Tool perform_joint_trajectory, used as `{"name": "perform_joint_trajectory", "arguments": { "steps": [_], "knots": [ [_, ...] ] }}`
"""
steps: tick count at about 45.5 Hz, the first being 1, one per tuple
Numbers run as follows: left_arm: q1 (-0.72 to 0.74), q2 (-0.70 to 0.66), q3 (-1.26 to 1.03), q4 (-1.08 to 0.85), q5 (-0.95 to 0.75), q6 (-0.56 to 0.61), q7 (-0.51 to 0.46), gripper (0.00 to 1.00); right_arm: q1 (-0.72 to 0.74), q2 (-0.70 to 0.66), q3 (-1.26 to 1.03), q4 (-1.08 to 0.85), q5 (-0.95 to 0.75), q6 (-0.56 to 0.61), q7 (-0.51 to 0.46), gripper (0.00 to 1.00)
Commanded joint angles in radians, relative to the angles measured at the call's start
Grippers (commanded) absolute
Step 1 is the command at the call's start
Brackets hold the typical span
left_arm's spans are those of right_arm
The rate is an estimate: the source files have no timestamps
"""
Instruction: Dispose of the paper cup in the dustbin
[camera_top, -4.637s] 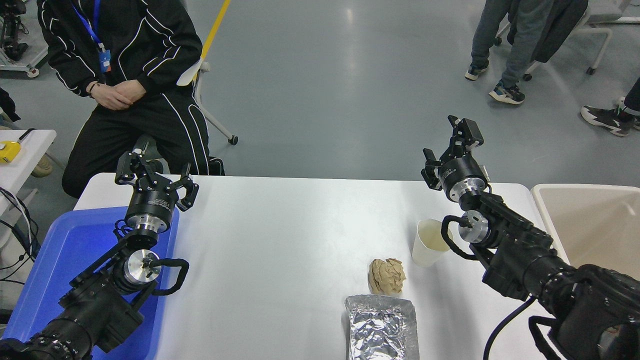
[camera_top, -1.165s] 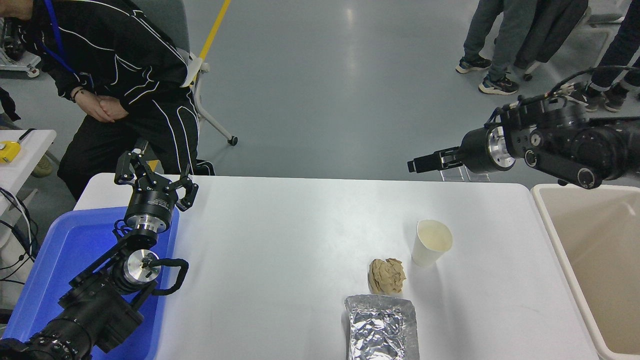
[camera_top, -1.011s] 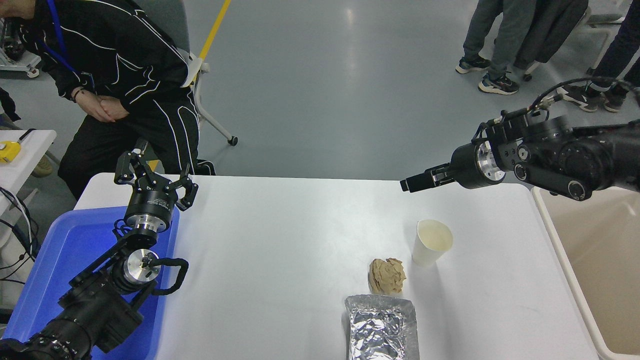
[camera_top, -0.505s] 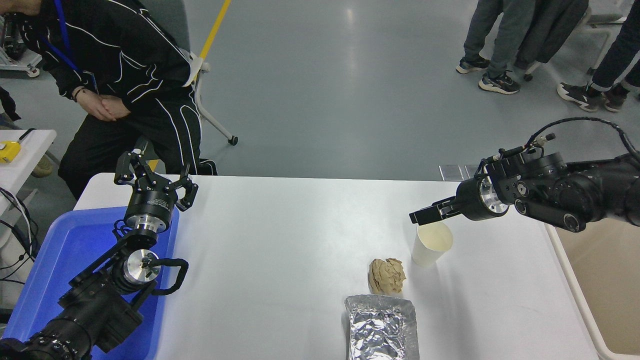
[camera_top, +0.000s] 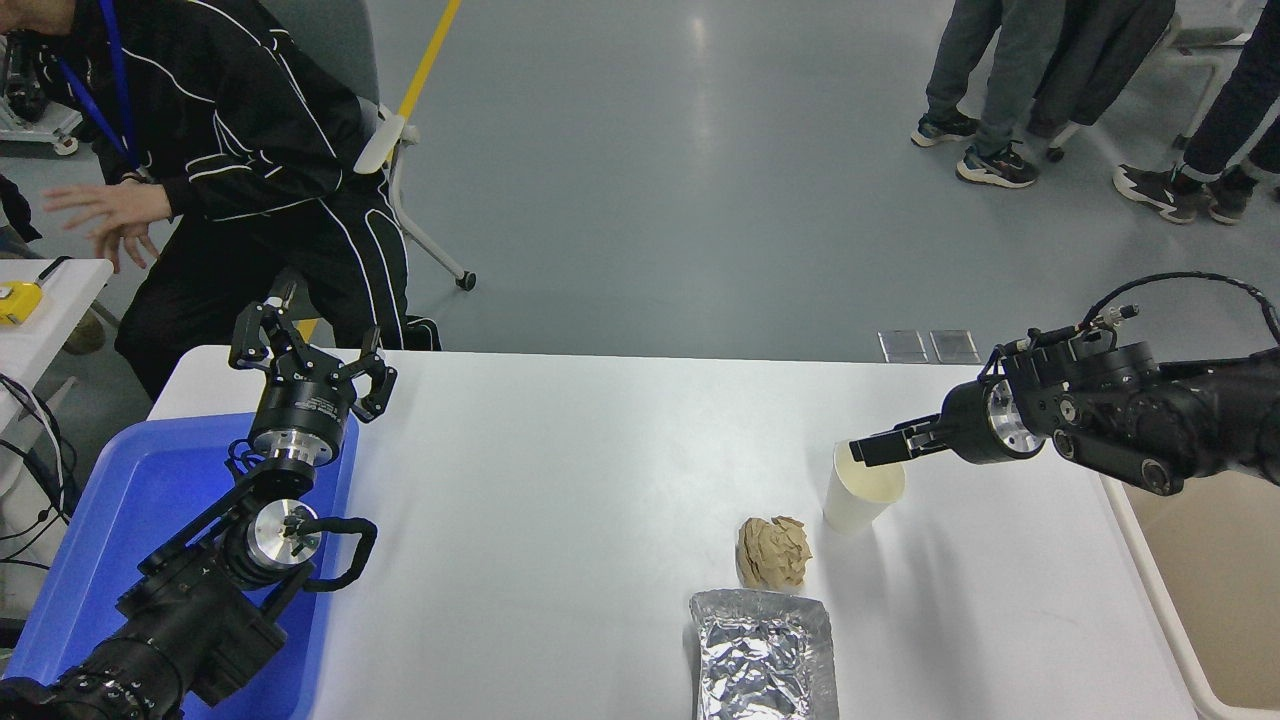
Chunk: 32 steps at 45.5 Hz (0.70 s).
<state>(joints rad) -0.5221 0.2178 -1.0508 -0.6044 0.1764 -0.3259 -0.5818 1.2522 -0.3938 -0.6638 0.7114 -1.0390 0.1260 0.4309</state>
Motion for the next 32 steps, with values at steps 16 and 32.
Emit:
{"name": "perform_joint_trajectory", "arguments": {
  "steps": [16,32],
  "knots": [
    [0.001,0.000,0.000,0.000,0.000,-0.001,0.000,1.00,-0.062,0.003,0.010,-0.038,0.039,-0.020,-0.001,0.94],
    [-0.001,0.000,0.000,0.000,0.000,-0.001,0.000,1.00,-0.137,0.047,0.000,-0.059,0.042,-0.143,0.000,0.68]
  ]
}}
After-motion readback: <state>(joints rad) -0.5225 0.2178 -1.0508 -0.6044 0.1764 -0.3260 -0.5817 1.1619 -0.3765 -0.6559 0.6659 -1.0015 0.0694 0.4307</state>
